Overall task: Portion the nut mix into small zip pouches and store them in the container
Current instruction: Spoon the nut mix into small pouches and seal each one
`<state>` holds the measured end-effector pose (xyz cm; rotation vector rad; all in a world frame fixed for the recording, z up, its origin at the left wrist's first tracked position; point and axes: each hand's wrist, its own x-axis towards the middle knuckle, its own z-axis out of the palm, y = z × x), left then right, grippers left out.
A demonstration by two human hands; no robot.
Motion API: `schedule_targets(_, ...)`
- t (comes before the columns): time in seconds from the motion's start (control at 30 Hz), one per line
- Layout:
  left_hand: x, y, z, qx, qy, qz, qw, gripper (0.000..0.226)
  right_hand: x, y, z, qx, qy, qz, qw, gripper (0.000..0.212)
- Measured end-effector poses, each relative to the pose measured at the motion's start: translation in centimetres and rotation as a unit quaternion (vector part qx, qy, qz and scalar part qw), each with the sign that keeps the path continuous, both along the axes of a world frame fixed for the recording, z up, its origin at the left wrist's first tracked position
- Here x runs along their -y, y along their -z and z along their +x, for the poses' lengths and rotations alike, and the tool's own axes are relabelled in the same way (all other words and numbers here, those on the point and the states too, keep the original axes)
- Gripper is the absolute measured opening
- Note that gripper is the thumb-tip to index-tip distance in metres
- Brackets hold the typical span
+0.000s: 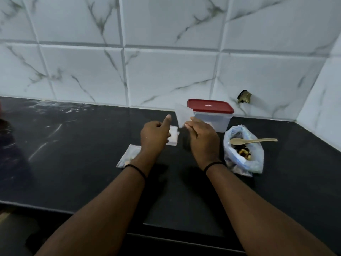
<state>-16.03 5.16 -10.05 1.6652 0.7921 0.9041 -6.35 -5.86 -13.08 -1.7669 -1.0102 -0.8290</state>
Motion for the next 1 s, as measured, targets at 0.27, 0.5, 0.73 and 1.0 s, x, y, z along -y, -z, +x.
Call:
schedule_targets(0.27, 1.5, 0.9, 4.7, 0.158, 0.105, -0.116, 0.975, 0.008, 1.7, 0.6, 0.9, 0.007, 0.002, -0.071, 0.997, 0.017)
schedule_targets(0.5, 1.8, 3.2, 5.8, 0.124, 0.080, 0.177, 0.973, 0.007, 0.3, -1.0, 2.0, -0.241, -0.004, 0.077, 0.967, 0.035)
schedule_targets(0.73, 2.2, 3.4, 6.1, 0.089, 0.130, 0.248, 0.956, 0.020, 0.1, -1.0, 3.1, -0.374, -0.022, 0.147, 0.915, 0.024)
schedule_targets(1.0, 1.6, 3.2, 5.7, 0.147, 0.104, 0.110, 0.977, 0.012, 1.0, -0.9, 2.1, -0.262, -0.048, 0.020, 0.964, 0.014)
